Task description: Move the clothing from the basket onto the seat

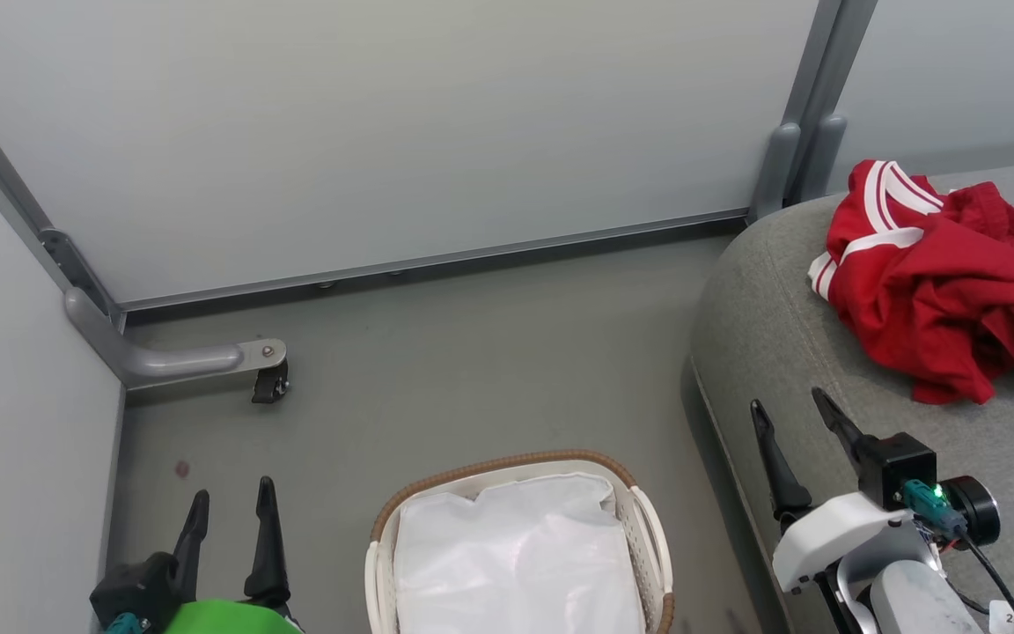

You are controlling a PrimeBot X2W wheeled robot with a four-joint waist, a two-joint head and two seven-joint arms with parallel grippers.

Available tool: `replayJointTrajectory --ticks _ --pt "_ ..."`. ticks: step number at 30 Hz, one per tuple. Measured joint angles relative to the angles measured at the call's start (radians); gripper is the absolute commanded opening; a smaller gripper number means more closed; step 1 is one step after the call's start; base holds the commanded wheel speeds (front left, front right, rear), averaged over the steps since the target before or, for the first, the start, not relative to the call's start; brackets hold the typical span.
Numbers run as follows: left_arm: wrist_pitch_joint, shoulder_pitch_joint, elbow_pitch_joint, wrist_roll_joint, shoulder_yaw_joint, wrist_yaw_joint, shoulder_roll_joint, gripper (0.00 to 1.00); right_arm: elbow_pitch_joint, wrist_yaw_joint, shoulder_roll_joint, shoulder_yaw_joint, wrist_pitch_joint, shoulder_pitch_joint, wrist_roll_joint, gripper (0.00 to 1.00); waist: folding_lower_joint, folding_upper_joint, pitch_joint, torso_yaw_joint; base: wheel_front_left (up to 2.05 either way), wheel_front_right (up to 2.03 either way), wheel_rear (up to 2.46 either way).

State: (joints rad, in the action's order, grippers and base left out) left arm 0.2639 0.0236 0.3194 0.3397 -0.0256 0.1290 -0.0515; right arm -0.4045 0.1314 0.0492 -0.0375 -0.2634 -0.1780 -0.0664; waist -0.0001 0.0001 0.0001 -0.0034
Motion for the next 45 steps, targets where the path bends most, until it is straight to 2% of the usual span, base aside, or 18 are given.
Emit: replayJointTrajectory --ticks 15,16,21,45 --pt "0.000 0.002 0.010 0.018 -0.009 0.000 0.001 1.00 0.008 0.000 0.000 -0.033 0.000 0.021 -0.029 1.00 0.0000 0.0000 -0.002 -0.006 0.00 0.00 0.00" --pt "0.000 0.002 0.014 0.018 -0.010 0.000 0.002 0.00 0.005 0.000 -0.001 -0.033 0.000 0.022 -0.028 0.00 0.0000 0.0000 -0.003 -0.006 0.00 0.00 0.00" --pt "-0.003 0.009 0.050 0.027 -0.011 0.000 0.007 0.00 -0.034 0.000 -0.007 -0.032 0.006 0.051 -0.034 0.00 0.0000 0.0000 -0.003 -0.006 0.00 0.00 0.00" --pt "-0.113 -0.009 0.019 0.398 0.026 0.000 0.007 0.00 0.018 0.000 -0.007 0.020 0.115 0.056 -0.480 0.00 0.0000 0.0000 -0.001 -0.004 0.00 0.00 0.00"
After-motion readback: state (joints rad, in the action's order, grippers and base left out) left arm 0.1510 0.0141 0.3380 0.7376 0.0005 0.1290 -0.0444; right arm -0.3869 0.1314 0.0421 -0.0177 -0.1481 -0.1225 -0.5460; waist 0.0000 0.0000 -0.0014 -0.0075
